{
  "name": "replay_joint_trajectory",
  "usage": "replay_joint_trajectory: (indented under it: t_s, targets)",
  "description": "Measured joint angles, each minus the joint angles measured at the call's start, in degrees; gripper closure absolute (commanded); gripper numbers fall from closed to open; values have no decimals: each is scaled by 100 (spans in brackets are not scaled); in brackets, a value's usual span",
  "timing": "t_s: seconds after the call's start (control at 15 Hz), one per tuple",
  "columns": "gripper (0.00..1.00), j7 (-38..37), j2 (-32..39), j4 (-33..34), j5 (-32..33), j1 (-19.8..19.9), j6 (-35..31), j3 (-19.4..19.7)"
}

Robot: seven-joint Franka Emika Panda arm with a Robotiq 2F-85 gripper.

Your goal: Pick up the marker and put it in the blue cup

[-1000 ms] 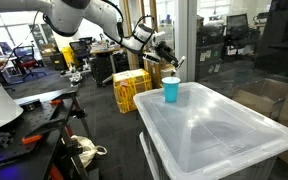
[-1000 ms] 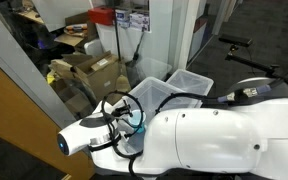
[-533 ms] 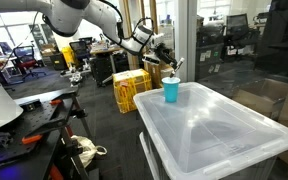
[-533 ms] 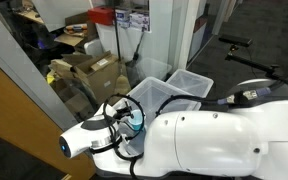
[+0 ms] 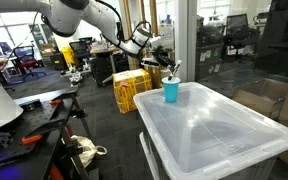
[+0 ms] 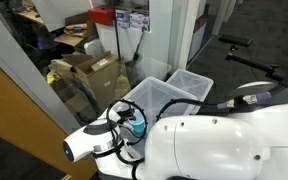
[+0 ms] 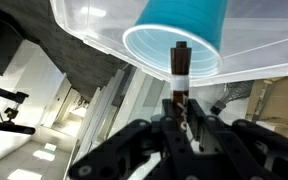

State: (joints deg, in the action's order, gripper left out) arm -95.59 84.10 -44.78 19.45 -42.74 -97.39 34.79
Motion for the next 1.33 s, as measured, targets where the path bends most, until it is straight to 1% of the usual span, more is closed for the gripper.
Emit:
replay_joint_trajectory:
  t_s: [0.07, 0.13, 0.2, 0.33, 0.53, 0.73, 0.8, 0.87, 1.13, 1.33]
  targets:
    - [95, -95, 0, -16, 0, -10, 30, 0]
    - [78, -180, 0, -28, 0, -18, 62, 1]
    - [55, -281, 0, -39, 0, -25, 104, 4]
    - [51, -403, 0, -58, 0, -37, 165, 7]
    - [30, -571, -4, -78, 0, -47, 213, 27]
    - [6, -654, -18, -90, 0, -47, 222, 46]
    - [1, -708, -23, -92, 0, -48, 226, 53]
    - [0, -742, -31, -94, 0, -49, 231, 61]
    - [0, -1007, -121, -164, 0, -83, 242, 96]
    - [0, -1269, -288, -355, 0, -156, 242, 99]
